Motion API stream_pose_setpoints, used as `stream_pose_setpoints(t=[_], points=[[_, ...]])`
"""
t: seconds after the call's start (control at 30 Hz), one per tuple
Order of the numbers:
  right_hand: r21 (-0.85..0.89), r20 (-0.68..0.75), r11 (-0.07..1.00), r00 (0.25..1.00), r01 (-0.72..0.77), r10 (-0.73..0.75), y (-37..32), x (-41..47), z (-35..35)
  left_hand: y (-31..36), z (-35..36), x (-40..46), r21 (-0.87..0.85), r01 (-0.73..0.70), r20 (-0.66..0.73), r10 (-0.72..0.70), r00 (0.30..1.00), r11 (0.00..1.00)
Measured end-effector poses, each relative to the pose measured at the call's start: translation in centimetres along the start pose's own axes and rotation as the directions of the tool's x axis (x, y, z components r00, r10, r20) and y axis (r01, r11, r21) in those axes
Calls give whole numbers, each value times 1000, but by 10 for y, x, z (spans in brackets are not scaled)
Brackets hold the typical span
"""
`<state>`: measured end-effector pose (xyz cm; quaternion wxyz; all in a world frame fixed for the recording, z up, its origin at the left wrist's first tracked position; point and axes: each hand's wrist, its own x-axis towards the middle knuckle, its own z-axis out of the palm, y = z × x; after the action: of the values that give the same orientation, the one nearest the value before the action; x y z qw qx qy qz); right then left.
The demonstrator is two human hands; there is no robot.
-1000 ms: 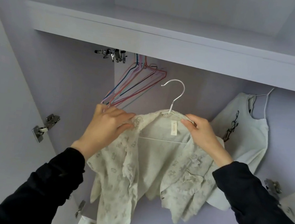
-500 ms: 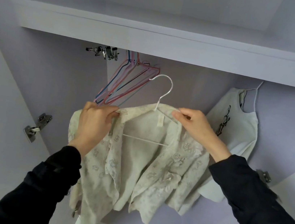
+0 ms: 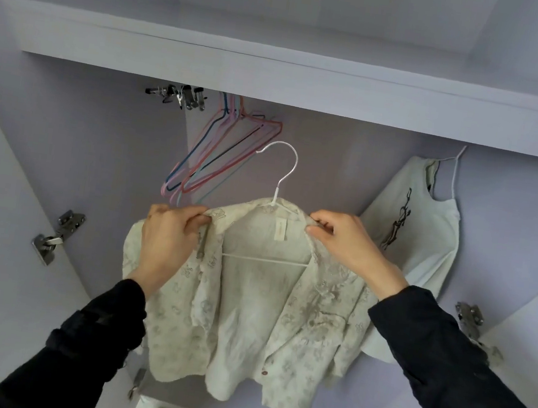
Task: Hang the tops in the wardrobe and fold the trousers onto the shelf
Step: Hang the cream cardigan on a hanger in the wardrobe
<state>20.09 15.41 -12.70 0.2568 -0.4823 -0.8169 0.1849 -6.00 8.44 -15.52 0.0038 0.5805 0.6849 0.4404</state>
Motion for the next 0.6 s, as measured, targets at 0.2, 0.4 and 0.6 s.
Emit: stream_pose_setpoints(t=[0.2,0.4,0.6], points=[[147,-129,972,971,-181,200,23,-19,3,7,21,3,71,-49,327,23,945,996],[89,-202,937,915,-338,349,50,-34,-2,34,37,8,79,-493,258,460,850,867],[76,-367,927,854,-367,368,74,-31,-13,93,36,25,208,-713,39,722,690,670]])
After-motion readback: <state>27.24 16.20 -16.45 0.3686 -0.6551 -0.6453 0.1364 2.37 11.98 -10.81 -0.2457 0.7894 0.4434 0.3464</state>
